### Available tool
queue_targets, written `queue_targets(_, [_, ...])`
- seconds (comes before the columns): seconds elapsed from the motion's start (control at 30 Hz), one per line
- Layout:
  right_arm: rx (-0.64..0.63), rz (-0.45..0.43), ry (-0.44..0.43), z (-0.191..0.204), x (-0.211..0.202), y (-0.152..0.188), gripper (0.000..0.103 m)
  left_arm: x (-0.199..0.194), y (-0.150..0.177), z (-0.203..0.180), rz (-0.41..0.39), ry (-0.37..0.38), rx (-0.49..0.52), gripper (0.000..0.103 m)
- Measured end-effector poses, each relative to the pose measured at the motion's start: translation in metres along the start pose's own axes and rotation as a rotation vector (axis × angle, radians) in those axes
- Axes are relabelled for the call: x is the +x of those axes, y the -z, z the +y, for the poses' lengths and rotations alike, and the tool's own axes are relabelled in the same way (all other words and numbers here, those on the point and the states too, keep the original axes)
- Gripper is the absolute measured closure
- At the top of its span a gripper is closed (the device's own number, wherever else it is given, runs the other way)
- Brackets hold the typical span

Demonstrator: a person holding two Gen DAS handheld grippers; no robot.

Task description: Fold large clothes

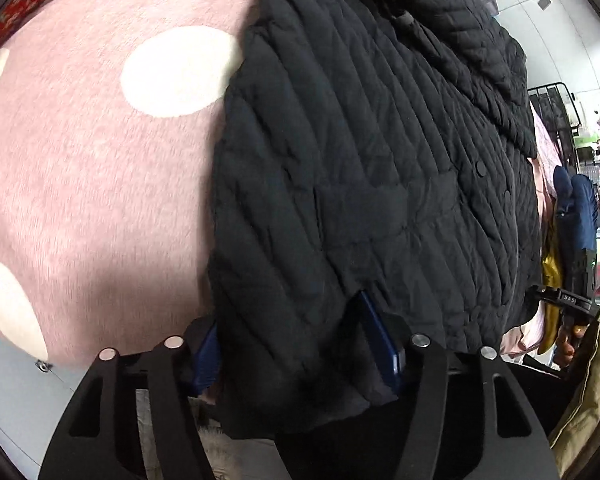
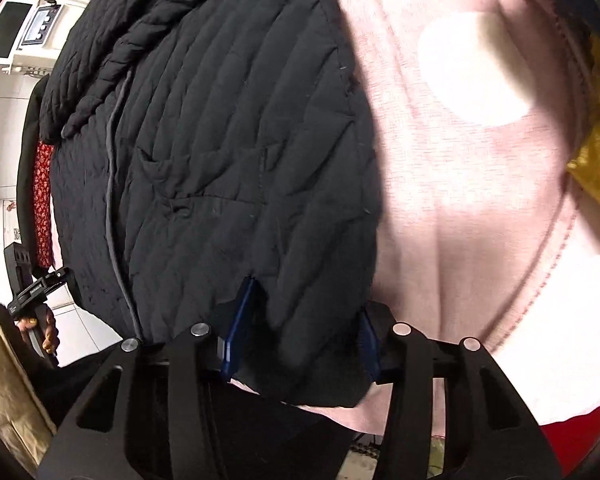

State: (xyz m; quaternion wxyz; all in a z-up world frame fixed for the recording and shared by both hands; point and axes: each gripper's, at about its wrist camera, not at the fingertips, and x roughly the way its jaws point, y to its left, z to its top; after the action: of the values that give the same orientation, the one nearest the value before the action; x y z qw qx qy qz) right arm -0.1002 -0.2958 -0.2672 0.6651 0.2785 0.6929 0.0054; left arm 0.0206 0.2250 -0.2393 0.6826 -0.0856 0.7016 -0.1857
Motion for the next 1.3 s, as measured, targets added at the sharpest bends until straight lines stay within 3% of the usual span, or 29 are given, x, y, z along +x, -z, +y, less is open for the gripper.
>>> queue_targets(0.2, [-0.031,0.038,0.035,-0.001,0.007,-0.002,0.057,0.001,-0.001,-0.004,0.016,0.007,0.032,0.067])
queue_targets(0.37, [-0.033,0.034,0.028,0.003,0.001,0.004,0.081,-0.004,0.000,-0.013,0.007,-0.005,0.078,0.087])
queue_targets(0.57, [-0.086,0.025,0.056,0.019,-0.014,0.017,0.092,-0.008,0.000,-0.031,0.037,-0.007,0.176,0.095])
queue_targets(0.73, [-0.129,0.061,0.037,0.018,-0.024,0.036,0.093,-0.020,0.018,-0.039,0.112,0.019,0.288,0.096])
queue_targets(0.87, [-0.030,0.114,-0.013,-0.004,-0.017,0.055,0.093,-0.013,0.036,-0.030,0.163,0.032,0.245,0.096])
queue_targets(0.97, [0.008,0.100,-0.028,-0.004,-0.017,0.048,0.093,-0.015,0.027,-0.027,0.130,0.061,0.157,0.096])
queue_targets(1.07, [-0.031,0.057,-0.081,0.010,-0.030,0.031,0.093,-0.030,0.010,-0.043,0.067,0.087,0.180,0.097])
queue_targets(1.17, [-0.086,-0.017,-0.108,0.035,-0.047,0.001,0.094,-0.056,-0.025,-0.059,-0.054,0.113,0.216,0.096])
queue_targets(1.3, [-0.118,-0.129,-0.110,0.059,-0.062,-0.053,0.094,-0.070,-0.087,-0.078,-0.212,0.077,0.202,0.096])
